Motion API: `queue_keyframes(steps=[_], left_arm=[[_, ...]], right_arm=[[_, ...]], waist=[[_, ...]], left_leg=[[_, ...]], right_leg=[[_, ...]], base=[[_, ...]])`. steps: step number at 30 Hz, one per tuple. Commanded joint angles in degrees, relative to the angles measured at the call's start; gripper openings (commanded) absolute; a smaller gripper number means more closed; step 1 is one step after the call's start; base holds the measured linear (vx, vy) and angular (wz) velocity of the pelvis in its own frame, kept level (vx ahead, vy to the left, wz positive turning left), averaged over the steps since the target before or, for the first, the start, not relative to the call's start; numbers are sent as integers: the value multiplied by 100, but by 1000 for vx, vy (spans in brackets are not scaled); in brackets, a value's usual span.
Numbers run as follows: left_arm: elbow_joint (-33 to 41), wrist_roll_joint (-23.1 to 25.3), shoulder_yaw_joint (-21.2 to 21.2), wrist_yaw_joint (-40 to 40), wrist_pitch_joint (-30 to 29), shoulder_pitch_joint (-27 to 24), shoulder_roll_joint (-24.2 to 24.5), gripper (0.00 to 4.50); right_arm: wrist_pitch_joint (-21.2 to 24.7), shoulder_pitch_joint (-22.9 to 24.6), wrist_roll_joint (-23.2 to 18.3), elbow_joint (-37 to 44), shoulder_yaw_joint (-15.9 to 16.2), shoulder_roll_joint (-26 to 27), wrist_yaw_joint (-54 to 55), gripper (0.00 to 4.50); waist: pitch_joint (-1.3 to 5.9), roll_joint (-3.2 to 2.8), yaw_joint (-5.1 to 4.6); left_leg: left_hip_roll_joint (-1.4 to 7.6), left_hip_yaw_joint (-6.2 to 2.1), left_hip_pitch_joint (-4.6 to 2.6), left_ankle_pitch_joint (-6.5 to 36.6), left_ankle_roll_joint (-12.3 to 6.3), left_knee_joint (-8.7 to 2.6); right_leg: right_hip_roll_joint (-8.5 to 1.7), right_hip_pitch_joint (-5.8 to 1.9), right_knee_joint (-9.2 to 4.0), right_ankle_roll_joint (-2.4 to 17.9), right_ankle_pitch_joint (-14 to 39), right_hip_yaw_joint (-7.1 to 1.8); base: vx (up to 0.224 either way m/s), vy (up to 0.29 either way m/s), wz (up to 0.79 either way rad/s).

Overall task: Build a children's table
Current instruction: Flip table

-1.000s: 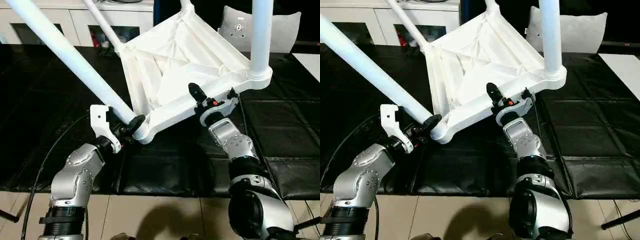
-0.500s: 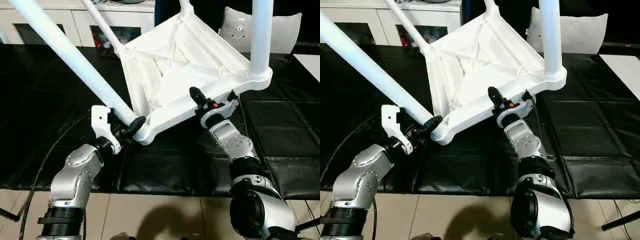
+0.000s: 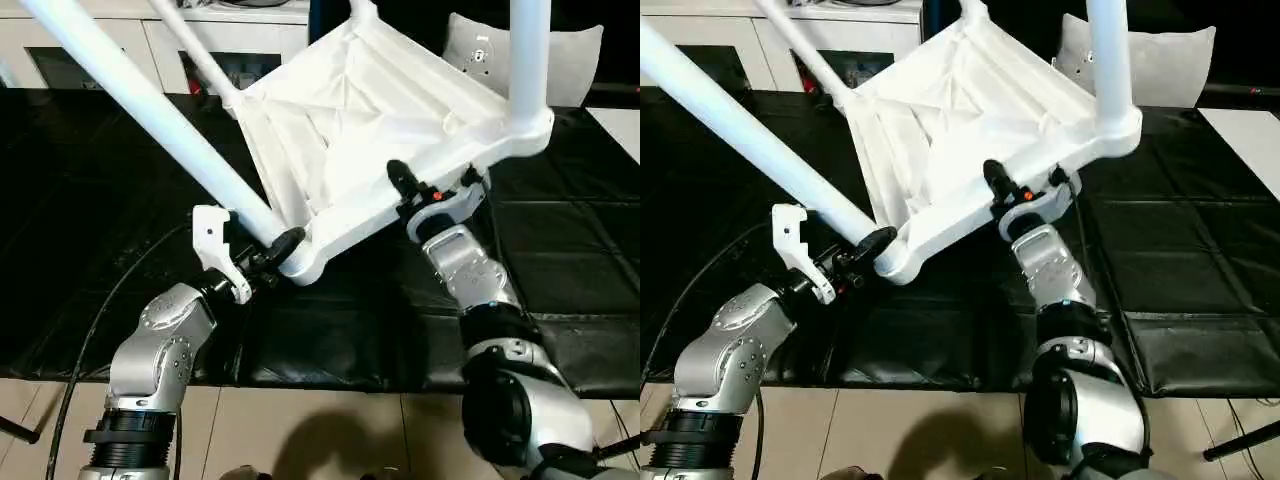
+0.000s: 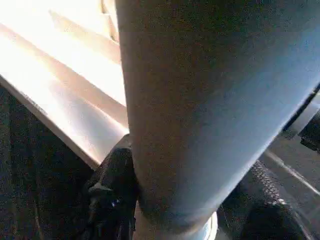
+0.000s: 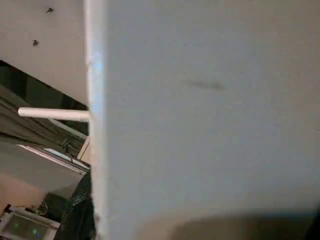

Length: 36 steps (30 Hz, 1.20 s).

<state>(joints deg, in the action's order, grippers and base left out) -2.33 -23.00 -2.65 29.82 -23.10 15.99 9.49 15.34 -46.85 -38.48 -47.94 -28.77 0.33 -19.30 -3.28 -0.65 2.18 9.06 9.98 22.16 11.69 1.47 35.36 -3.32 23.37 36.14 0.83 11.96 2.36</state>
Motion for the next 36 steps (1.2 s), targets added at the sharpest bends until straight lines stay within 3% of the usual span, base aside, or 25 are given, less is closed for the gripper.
queue_keyframes(steps=[1, 3, 9, 13, 16, 18, 23, 24, 30, 31, 36], left_arm=[[-44, -20, -9, 144, -140, -213, 78, 269], [-90, -67, -30, 220, -34, -188, 45, 269], [-188, 89, 142, 411, 334, -210, 123, 269], [-438, -30, -37, 600, 1060, -203, -96, 269], [-797, 89, 59, 853, 1476, -206, -95, 269], [-1031, -217, -86, 1294, 1872, -209, -228, 269], [-1402, -84, 28, 1610, 2286, -165, -139, 269], [-1475, -86, 38, 1667, 2354, -140, -122, 296], [-1688, 202, 202, 1836, 2442, -55, 129, 328], [-1725, 189, 151, 1823, 2443, -49, 110, 353], [-1751, 233, 210, 1991, 2300, -140, 257, 387]], right_arm=[[-644, -367, 147, 629, -140, -481, 158, 193], [-685, -338, 176, 710, -139, -502, 221, 193], [-612, -123, 108, 1014, -150, -414, 319, 193], [-769, 8, 56, 1158, -237, -318, 445, 193], [-787, 142, 6, 1373, -244, -212, 474, 193], [-695, 279, -177, 1746, -177, -61, 259, 193], [-559, 448, -287, 2118, -116, 13, 209, 193], [-518, 479, -311, 2208, -122, 18, 231, 193], [-358, 701, -41, 2816, 76, -200, 351, 193], [-344, 741, 36, 2949, 105, -250, 417, 193], [-288, 769, 293, 3341, 223, -523, 645, 193]], waist=[[446, -15, 46], [448, 7, 47], [458, -8, 64], [465, -7, 88], [462, -17, 107], [453, -5, 128], [481, -9, 140], [484, -18, 151], [515, 2, 284], [523, 2, 281], [495, -9, 262]], left_leg=[[372, -84, -105, -19, -569, -349], [371, -83, -98, -15, -562, -351], [367, -86, -104, -95, -590, -341], [370, -84, -108, -133, -606, -339], [379, -90, -120, -90, -581, -351], [373, -84, -116, -65, -554, -357], [387, -92, -125, -234, -606, -347], [390, -85, -138, -231, -597, -344], [380, -71, -139, -610, -708, -300], [377, -77, -129, -653, -712, -295], [372, -75, -111, -361, -555, -321]], right_leg=[[-475, -356, -289, 1742, -494, -237], [-475, -365, -293, 1720, -485, -238], [-470, -357, -276, 1684, -576, -236], [-473, -359, -280, 1647, -645, -243], [-472, -347, -281, 1606, -583, -240], [-479, -352, -295, 1577, -582, -252], [-488, -343, -254, 1570, -829, -249], [-480, -328, -248, 1568, -840, -247], [-450, -288, -179, 1445, -1187, -237], [-453, -294, -168, 1449, -1224, -234], [-466, -308, -220, 1407, -886, -237]], base=[[0, 0, 0], [0, 0, 0], [0, 0, 0], [0, 0, 0], [0, 0, 0], [0, 0, 0], [0, 0, 0], [0, 0, 0], [0, 0, 0], [0, 0, 0], [0, 0, 0]])
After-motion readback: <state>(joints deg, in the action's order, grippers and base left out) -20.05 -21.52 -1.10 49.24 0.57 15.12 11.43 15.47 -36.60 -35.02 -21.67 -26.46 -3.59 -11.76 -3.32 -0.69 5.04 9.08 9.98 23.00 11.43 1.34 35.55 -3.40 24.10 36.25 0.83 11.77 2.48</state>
